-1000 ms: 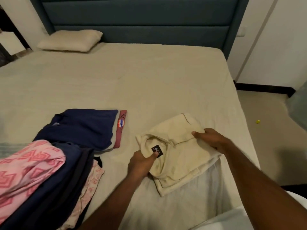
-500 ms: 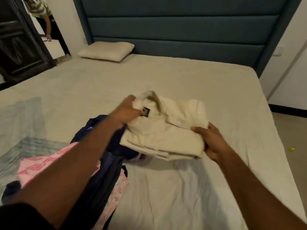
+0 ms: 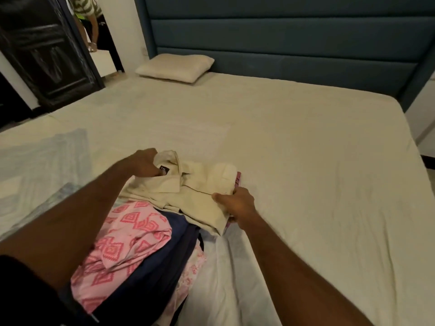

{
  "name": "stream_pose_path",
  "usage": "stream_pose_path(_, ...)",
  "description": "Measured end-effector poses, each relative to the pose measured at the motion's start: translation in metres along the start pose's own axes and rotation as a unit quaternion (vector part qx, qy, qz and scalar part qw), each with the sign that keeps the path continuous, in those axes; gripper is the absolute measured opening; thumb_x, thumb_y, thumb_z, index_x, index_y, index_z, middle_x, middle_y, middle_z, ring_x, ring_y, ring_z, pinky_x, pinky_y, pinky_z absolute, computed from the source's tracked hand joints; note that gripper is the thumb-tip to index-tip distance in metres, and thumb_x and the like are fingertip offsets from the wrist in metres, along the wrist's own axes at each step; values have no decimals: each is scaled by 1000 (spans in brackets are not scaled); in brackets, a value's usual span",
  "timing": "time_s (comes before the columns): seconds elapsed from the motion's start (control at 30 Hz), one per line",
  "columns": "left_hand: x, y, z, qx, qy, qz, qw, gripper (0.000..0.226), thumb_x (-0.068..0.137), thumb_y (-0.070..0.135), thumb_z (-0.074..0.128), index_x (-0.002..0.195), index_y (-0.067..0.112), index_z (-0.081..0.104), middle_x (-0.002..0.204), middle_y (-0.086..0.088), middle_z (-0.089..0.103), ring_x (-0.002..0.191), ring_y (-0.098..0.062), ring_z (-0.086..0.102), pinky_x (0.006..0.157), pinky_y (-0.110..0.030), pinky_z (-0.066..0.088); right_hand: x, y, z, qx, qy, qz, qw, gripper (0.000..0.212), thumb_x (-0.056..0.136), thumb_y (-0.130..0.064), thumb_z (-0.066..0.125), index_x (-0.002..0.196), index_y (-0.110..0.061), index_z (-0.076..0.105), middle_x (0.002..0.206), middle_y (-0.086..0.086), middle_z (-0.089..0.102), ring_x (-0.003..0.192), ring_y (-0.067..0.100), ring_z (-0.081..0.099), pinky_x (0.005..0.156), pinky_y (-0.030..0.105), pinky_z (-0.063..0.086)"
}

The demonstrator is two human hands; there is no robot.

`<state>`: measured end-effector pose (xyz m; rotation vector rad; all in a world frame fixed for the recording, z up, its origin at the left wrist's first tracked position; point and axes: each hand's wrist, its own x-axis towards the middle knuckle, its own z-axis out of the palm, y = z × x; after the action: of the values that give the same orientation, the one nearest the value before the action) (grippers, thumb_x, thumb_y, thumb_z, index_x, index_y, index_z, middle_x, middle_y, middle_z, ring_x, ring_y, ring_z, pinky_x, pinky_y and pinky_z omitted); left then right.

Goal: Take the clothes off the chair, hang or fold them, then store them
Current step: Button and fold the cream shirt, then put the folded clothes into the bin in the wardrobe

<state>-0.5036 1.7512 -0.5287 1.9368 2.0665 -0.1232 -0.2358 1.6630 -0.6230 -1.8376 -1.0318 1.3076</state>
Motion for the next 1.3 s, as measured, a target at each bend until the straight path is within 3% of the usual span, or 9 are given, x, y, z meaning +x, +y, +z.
stream_pose_path(0.07,1,24,-7,15,99,40,994,72,83,45,79,137,10,48,134,-18,57,123,-38,56,96,-44,50,2,-1,-20,-21,26,-30,999,69,58,-67,78,101,-16,64,105,8,71,97,31,71,76,50,63)
stream_pose_path(0.17,-9,91,-14,-37,198,120,972,47,85,44,76,120,17,59,122,-11,63,118,-34,58,97,-47,48,-3,-14,-67,-58,120,-95,987,52,71,-65,73,94,-20,63,99,3,70,94,26,69,85,43,60)
stream_pose_path(0.23,-22,153,-5,-80,186,177,963,27,83,45,76,94,26,62,106,-5,69,102,-32,65,90,-45,53,-10,-18,-108,-108,162,-136,971,30,84,-48,73,87,-20,62,96,1,69,92,24,66,85,36,55)
stream_pose_path(0.33,-53,254,28,-130,135,242,952,29,75,53,71,71,29,56,87,0,69,84,-27,67,80,-41,57,-29,-7,-179,-174,215,-139,951,20,92,-35,67,79,-23,58,99,5,67,93,28,65,78,34,56)
stream_pose_path(0.5,-128,422,94,-121,65,364,921,24,83,43,72,72,26,59,81,5,66,77,-23,65,73,-39,58,-86,50,-329,-287,287,-90,909,12,95,-34,62,87,-25,60,102,6,66,95,30,64,77,35,54)
stream_pose_path(0.8,-247,671,164,-111,33,497,860,22,89,32,72,73,20,64,72,2,65,70,-21,64,67,-39,58,-161,157,-574,-320,373,-17,871,15,94,-29,60,104,-22,68,107,5,65,92,26,61,72,34,48)
stream_pose_path(1.03,-270,773,157,-142,6,491,859,19,90,25,74,75,15,66,69,4,63,66,-15,60,69,-34,56,-148,176,-681,-269,359,-15,893,31,97,-32,59,126,-22,62,121,6,65,109,28,61,77,32,45)
stream_pose_path(1.2,-260,766,97,-244,-44,371,895,8,87,18,74,89,13,68,84,-8,73,81,-19,68,76,-20,51,-144,120,-705,-259,280,-14,924,35,96,-36,60,129,-24,58,126,7,63,114,28,59,90,37,52)
stream_pose_path(1.3,-250,745,45,-293,-49,299,907,8,85,12,73,82,16,67,77,-10,73,76,-25,71,82,-37,59,-141,49,-706,-275,224,-26,935,31,95,-32,60,125,-26,59,122,6,63,108,27,61,91,44,56)
